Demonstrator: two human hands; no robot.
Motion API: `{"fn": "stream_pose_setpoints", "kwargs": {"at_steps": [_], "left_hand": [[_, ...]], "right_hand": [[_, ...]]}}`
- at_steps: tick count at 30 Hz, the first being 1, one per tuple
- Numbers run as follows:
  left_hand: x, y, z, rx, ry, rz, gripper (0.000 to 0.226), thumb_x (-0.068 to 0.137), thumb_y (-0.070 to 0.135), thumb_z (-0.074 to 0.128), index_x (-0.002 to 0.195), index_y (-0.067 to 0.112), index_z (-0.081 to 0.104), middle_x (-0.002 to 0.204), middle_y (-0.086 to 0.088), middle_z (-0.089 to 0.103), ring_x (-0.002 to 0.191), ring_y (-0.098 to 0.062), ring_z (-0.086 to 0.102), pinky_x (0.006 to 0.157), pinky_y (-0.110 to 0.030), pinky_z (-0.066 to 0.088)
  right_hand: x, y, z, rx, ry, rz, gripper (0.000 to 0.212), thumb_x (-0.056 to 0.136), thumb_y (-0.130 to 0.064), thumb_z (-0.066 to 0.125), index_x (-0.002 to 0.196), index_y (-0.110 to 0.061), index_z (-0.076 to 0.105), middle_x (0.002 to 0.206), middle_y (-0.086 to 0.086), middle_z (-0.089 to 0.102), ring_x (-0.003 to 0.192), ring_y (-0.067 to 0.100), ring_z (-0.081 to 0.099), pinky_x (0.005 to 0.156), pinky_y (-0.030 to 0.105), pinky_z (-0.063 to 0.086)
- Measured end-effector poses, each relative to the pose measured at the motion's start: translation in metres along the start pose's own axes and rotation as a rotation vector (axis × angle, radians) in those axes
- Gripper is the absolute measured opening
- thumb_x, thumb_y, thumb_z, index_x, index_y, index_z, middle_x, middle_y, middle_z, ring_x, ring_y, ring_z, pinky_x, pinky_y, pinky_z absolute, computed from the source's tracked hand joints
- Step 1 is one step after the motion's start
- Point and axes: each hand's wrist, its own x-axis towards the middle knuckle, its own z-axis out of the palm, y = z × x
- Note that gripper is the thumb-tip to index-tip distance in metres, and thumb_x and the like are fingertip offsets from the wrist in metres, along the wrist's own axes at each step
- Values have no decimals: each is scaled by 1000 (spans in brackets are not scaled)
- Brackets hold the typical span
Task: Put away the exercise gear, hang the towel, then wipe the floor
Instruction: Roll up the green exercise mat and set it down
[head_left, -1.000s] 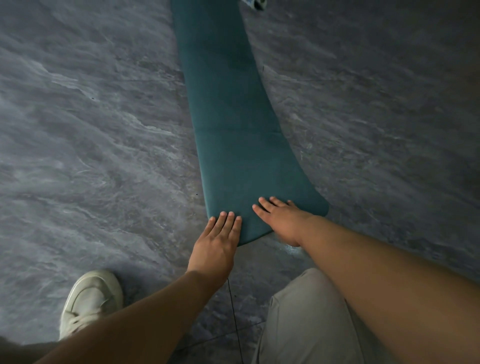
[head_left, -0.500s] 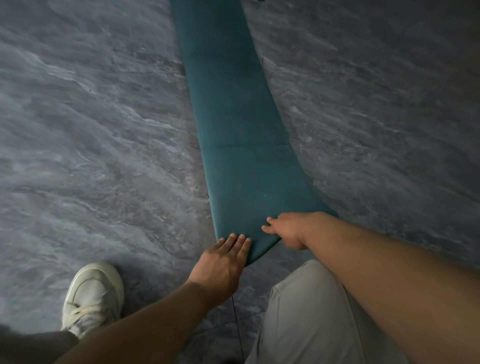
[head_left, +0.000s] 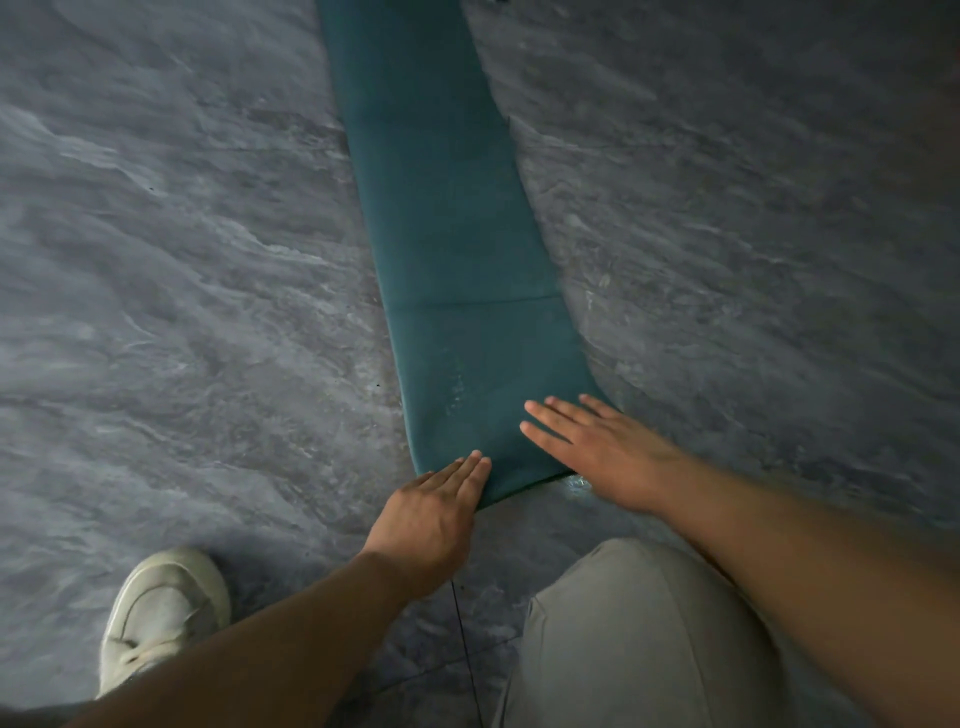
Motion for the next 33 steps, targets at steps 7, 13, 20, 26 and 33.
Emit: {"fn": "stream_pose_setpoints", "kwargs": {"at_steps": [7,13,20,26,33], "left_hand": [[-14,-24,1,9,-59,166,76,71,15,78,142,11,50,143,-7,56,125,-20,60,99,-39,53],[-18,-45,3,63,-85,265,92,72,17,79,153,15,33,154,-4,44,138,-19,47,112,-43,41],[-12,-43,14,43,-100,329,98,70,2,71,156,16,26,159,-4,34,144,-20,38,114,-45,37],[-6,-41,24,91,-109,349,98,77,11,68,159,18,15,165,-3,20,151,-20,23,121,-42,25],[-3,-51,20,-4,-90,284,90,81,-3,65,157,18,22,161,-3,30,147,-19,31,120,-40,29]], "right_hand": [[-27,0,64,84,161,209,86,59,6,73,141,-11,52,147,10,50,131,29,53,103,45,46],[-13,-9,75,186,190,261,74,80,-8,40,153,-17,30,161,2,29,146,24,32,117,41,26],[-25,-7,86,195,191,269,74,77,-13,24,149,-15,39,154,4,41,140,25,42,114,41,24],[-33,-5,90,198,237,270,73,73,-12,29,143,-12,48,148,6,49,136,27,47,111,46,30],[-24,-9,96,243,251,282,71,76,-13,28,145,-14,46,149,5,48,137,25,46,112,44,30]]}}
